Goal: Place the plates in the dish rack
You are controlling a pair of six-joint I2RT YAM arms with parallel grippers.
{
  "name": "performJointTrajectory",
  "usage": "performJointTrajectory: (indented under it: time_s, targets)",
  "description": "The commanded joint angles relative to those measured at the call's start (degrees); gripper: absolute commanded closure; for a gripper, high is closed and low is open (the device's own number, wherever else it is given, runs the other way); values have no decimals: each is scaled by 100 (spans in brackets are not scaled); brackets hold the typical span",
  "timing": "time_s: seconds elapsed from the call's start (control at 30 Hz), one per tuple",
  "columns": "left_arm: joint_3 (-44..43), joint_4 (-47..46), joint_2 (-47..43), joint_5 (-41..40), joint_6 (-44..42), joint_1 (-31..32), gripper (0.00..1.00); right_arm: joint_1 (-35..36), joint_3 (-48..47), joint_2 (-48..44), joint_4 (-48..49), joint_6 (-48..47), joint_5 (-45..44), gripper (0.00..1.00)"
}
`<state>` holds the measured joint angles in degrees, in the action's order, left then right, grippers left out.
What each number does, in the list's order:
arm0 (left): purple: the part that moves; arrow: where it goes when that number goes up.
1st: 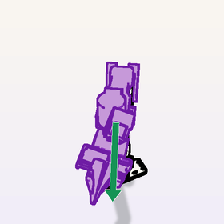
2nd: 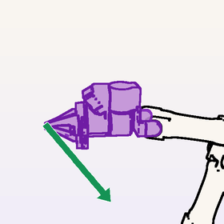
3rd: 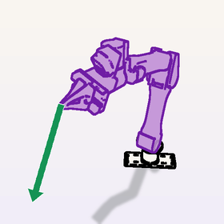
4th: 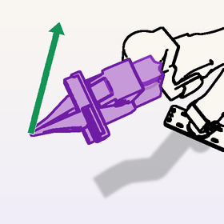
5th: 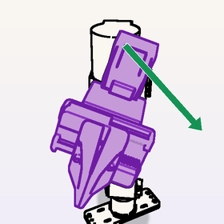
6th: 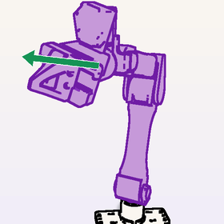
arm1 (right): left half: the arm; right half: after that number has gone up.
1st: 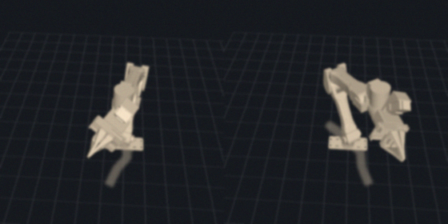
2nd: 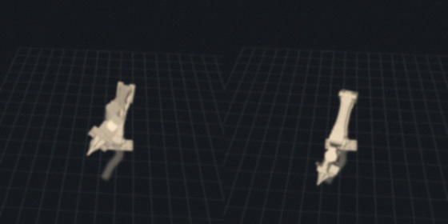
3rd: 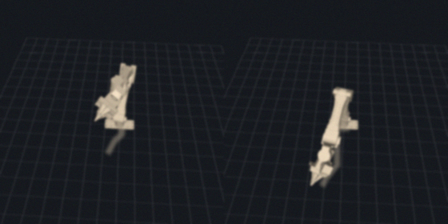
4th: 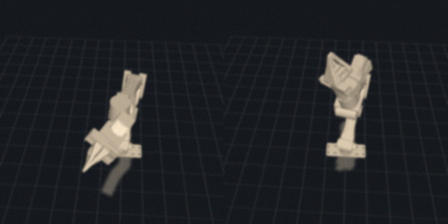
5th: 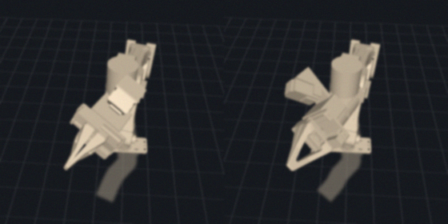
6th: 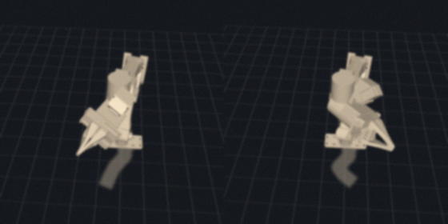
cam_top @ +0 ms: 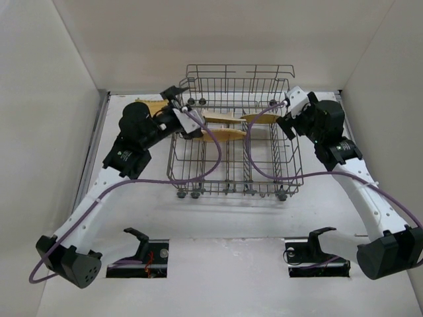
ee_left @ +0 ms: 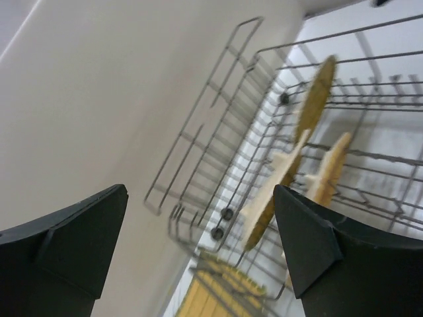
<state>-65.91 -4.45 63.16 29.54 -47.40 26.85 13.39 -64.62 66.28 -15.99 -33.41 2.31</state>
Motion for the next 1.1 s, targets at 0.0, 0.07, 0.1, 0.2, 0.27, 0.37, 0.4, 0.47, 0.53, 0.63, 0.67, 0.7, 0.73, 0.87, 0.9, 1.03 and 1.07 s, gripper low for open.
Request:
performJointTrajectory:
  time_s: [0.0,0.07,0.1,0.2,0.27,0.37,0.4,0.47,0.53,0.63,0.67,0.7,0.73,0.87,0.9,1.03,1.07]
  targets:
    - [-632,725,-128,-1878,581,-44,6,124,11,-186,561,168,95,11]
    - [-835,910,-119,-2511,1002,-254,4,142,-50,-186,588,264,95,11]
    - [-897,1015,-111,-2723,1265,-455,3,151,-85,-186,597,282,95,11]
    - [-1003,1463,-93,-2866,2266,-1289,0,186,-191,-203,553,300,95,11]
    - [-994,1771,-49,-2613,2838,-1834,0,212,-252,-230,509,282,95,11]
    - [-845,1904,30,-2147,3594,-2564,0,247,-358,-238,395,247,68,11]
    - [-792,1912,91,-1945,3884,-2845,1,248,-384,-247,334,238,68,11]
    - [-731,1983,249,-1428,4473,-3408,7,274,-455,-273,237,186,51,11]
    - [-643,2018,486,-734,5027,-3961,15,283,-525,-291,149,159,16,11]
    - [-415,1895,899,225,5836,-4621,21,291,-622,-317,-18,142,-37,12]
    - [-344,1791,1048,523,6073,-4797,23,309,-648,-318,-62,133,-63,12]
    - [-265,1668,1198,805,6276,-4930,25,318,-666,-326,-88,133,-90,12]
    - [-186,1545,1330,982,6469,-5053,24,327,-675,-326,-106,133,-116,12]
    - [8,1263,1901,1483,6953,-5326,15,362,-719,-291,-194,133,-195,12]
    - [51,1210,2033,1580,7033,-5379,13,362,-727,-283,-212,133,-204,12]
    - [280,841,2552,1801,7271,-5555,6,336,-710,-239,-291,194,-213,11]
    - [298,779,2666,1801,7280,-5564,3,335,-684,-230,-317,220,-187,11]
